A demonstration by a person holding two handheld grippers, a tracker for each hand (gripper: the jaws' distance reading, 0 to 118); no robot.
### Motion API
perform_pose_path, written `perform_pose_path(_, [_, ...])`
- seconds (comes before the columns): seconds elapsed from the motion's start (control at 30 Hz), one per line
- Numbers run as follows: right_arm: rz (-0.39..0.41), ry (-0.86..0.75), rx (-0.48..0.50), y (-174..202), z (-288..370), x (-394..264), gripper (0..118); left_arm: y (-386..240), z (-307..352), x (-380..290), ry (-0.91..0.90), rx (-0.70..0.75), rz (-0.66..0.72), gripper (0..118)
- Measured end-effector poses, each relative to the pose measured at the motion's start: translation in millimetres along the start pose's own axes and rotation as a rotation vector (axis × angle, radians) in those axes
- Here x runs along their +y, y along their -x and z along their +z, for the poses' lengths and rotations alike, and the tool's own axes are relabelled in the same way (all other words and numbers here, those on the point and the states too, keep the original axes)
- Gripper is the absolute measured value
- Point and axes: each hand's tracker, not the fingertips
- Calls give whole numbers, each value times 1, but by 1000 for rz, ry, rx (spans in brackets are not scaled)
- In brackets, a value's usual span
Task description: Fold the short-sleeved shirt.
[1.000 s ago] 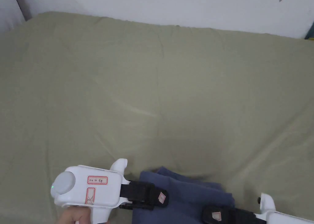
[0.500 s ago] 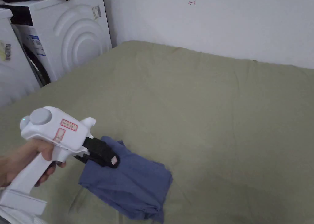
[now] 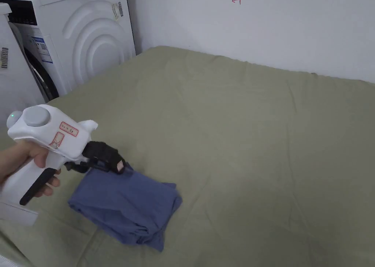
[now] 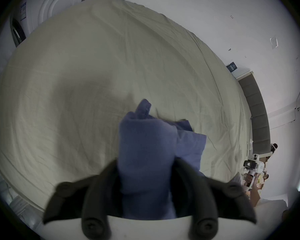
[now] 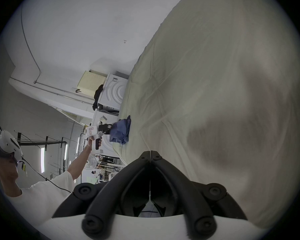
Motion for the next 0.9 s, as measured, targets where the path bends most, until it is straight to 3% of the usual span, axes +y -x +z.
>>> perform_pose_path(0.03, [2, -3, 4, 1, 0, 1, 0, -8, 4, 14, -86, 2, 5, 114])
perform_pose_path(0.13, [19, -21, 9, 1, 11, 5, 0, -7, 17, 11, -50, 50, 76, 118])
perform_pose_path(0.23, [64, -56, 2, 6, 27, 11, 0, -35, 34, -9, -76, 126, 8, 111])
perform_pose_path(0.27, [107, -70, -5, 11, 32, 15, 0, -50, 41, -21, -80, 107, 10, 90])
perform_pose_path(0.3, [146, -82, -22, 18, 37, 18, 0, -61, 44, -24, -82, 91, 11, 54])
perform_pose_path(0.33, [190, -98, -52, 26, 42, 20, 0, -87, 43, -35, -67, -60, 19, 0])
perform_pose_path(0.43, [332, -214, -211, 56, 58, 25, 0, -169, 42, -58, -219, 74, -182, 0])
perform_pose_path(0.47, [396, -271, -302, 70, 64, 26, 0, -204, 38, -64, -220, -67, -93, 0])
perform_pose_path(0.5, [453, -321, -393, 83, 68, 27, 0, -232, 42, -76, -268, -118, -69, 0])
perform_pose_path(0.57, [553, -418, -535, 103, 74, 28, 0, -286, 48, -85, -362, -74, -130, 0])
perform_pose_path(0.67, [668, -554, -658, 133, 86, 28, 0, -366, 61, -108, -539, -142, -179, 0])
perform_pose_path(0.8, [834, -703, -792, 164, 101, 21, 0, -453, 85, -140, -735, -75, -229, 0])
perform_pose_path(0.9, [887, -785, -863, 181, 114, 13, 0, -489, 104, -151, -855, -25, -267, 0])
